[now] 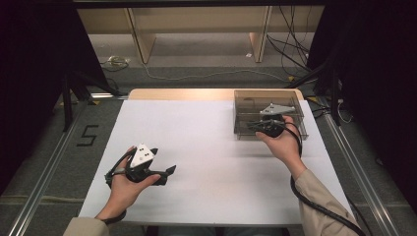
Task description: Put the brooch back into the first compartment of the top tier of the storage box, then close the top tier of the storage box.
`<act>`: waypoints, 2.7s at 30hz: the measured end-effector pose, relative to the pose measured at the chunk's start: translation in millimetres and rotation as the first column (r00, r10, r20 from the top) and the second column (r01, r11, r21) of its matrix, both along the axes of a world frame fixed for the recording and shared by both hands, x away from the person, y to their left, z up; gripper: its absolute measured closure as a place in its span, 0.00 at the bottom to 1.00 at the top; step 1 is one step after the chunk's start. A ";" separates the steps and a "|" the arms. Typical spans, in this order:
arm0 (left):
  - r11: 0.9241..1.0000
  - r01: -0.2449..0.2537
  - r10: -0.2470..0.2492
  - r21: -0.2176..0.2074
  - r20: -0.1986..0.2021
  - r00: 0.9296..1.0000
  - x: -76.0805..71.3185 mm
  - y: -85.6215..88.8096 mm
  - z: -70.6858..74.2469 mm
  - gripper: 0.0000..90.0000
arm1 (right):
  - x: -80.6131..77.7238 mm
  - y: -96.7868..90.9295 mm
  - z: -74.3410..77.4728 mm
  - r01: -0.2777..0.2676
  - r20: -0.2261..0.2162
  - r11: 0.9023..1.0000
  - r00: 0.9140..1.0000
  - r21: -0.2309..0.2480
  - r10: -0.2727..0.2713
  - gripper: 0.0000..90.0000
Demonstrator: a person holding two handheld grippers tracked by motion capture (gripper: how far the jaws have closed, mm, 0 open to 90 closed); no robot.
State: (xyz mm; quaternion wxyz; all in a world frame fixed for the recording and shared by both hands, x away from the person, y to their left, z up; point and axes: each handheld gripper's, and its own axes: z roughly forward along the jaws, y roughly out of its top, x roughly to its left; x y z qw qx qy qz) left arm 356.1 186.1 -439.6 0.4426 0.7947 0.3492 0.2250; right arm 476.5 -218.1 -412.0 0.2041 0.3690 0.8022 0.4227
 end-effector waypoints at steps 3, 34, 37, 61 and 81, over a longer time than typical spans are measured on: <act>1.000 0.000 0.000 0.000 0.000 1.000 0.1 0.0 0.0 0.14 | 1.1 0.8 -1.0 0.003 -0.004 1.000 1.000 -0.006 -0.003 0.88; 1.000 0.001 -0.001 -0.008 -0.008 1.000 0.6 1.8 -1.0 0.14 | -5.0 -8.3 1.1 0.027 0.018 1.000 0.999 0.004 -0.027 0.67; 1.000 -0.003 0.003 -0.010 -0.008 1.000 1.3 2.7 -1.0 0.14 | -9.9 -11.3 2.4 0.024 0.025 1.000 0.999 0.003 -0.024 0.65; 1.000 0.001 -0.002 -0.023 -0.015 1.000 6.1 -3.8 0.4 0.15 | -42.3 -38.7 9.6 0.047 0.096 0.998 0.994 0.052 -0.052 1.00; 1.000 -0.011 0.010 -0.024 -0.017 1.000 2.7 1.4 -0.7 0.15 | -59.4 -78.9 -8.4 0.109 0.070 0.993 0.992 -0.054 -0.105 1.00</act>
